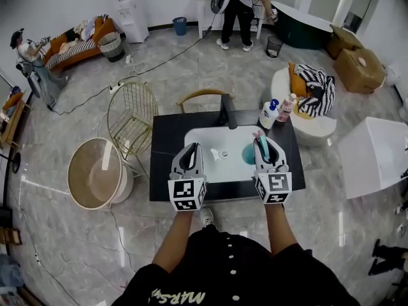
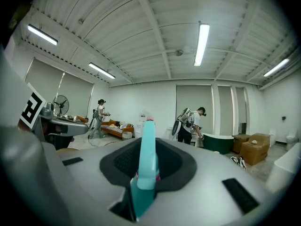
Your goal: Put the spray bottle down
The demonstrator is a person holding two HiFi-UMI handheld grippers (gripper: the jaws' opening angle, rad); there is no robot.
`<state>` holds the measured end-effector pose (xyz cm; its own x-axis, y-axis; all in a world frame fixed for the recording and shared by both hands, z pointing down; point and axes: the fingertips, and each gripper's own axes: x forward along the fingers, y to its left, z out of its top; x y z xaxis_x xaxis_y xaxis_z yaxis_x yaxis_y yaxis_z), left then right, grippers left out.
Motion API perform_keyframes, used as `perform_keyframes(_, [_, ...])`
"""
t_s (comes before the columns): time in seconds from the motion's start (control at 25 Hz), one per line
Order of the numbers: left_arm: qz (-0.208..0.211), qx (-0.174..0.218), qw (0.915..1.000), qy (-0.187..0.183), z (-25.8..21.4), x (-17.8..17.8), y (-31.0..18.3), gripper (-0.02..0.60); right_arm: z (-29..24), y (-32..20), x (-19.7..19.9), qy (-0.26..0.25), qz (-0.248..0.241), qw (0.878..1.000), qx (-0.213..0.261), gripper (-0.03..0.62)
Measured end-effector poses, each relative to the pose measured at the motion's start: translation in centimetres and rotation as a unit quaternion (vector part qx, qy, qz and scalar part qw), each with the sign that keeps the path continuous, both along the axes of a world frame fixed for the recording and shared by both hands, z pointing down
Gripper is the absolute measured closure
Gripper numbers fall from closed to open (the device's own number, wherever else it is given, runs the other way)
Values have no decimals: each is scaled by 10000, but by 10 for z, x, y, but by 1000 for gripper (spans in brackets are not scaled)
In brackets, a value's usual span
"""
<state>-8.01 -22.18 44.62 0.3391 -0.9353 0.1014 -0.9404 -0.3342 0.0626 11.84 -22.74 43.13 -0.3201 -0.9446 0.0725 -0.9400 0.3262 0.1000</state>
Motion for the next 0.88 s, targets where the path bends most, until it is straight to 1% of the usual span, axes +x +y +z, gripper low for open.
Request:
perform_keyframes(0.2, [121,19,9999,-42,-3,-15,-41,554,-2,-42,-20,-5,34,10000,20,525])
perform_keyframes(0.36, [123,-3,9999,-41,-1,-28,-65,552,-3,-63,-36,-22,1,10000,39,525])
perform_keyframes(0.48, [55,-91,9999,8,5,-37,-76,554,0,-71,-46,-28,-71,10000,-18,525])
perform_keyframes(0.64, [-8,-164,9999,46,13,-41,-86,554,6,-83,-55,-2,-196,9998,-80,525])
perform_keyframes(0.88, [-299,-235,9992,100,16,-44,-95,554,9,-104,-71,47,-631,9979,-167,525])
